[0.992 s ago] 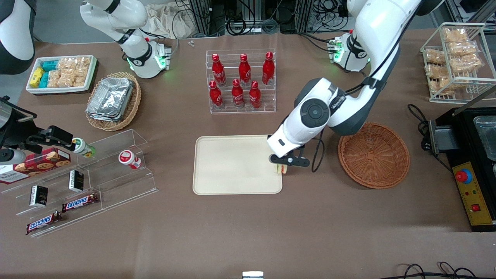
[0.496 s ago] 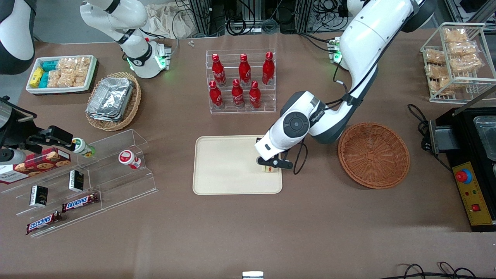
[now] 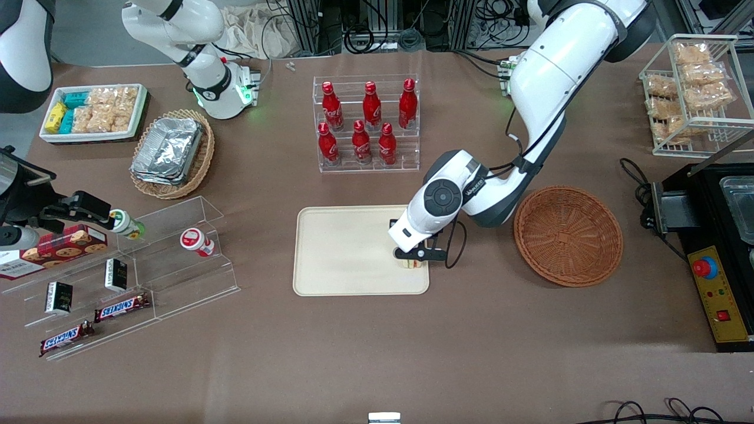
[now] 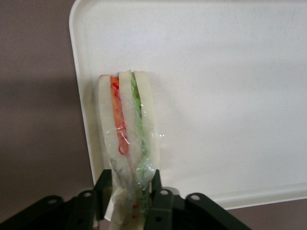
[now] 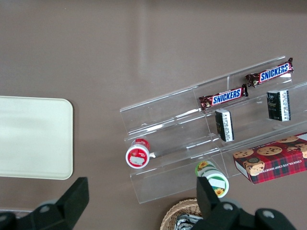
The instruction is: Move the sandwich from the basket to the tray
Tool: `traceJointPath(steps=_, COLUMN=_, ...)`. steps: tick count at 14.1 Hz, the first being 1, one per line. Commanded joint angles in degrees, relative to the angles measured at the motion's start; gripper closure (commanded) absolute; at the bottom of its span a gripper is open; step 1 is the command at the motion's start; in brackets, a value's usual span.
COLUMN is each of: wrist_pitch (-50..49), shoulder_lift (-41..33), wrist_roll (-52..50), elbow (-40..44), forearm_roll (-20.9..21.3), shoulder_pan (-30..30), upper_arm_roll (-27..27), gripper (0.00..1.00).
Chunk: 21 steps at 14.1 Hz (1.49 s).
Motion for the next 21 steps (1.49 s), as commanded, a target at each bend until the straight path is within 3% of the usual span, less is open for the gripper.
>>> traceJointPath(steps=1, wrist_pitch=-4.14, shoulder_lift=-2.41, wrist_roll=-2.33, elbow=1.42, forearm_roll=0.72, shoulder_pan=-0.13, upper_arm_roll=0.32, gripper=0.0)
traceJointPath(steps=8, wrist_pitch=-26.74, shoulder_lift=-18.41, wrist_roll=2.65, elbow=0.55, forearm_roll=0.81, shoulder_pan=5.48, upper_arm_roll=0.58, gripper=0.0)
traceJointPath(steps=16, wrist_pitch=-36.77, shoulder_lift=-30.63, wrist_roll=29.63, elbow=-3.67, forearm_roll=0.01, shoulder_pan=23.15, upper_arm_roll=0.49, gripper=0.0)
traceJointPath(steps=21, wrist_pitch=-40.38, shoulder_lift=-34.15, wrist_roll=35.81, elbow=-1.75, forearm_roll=0.8, shoulder_pan=31.43, upper_arm_roll=0.58, gripper=0.0)
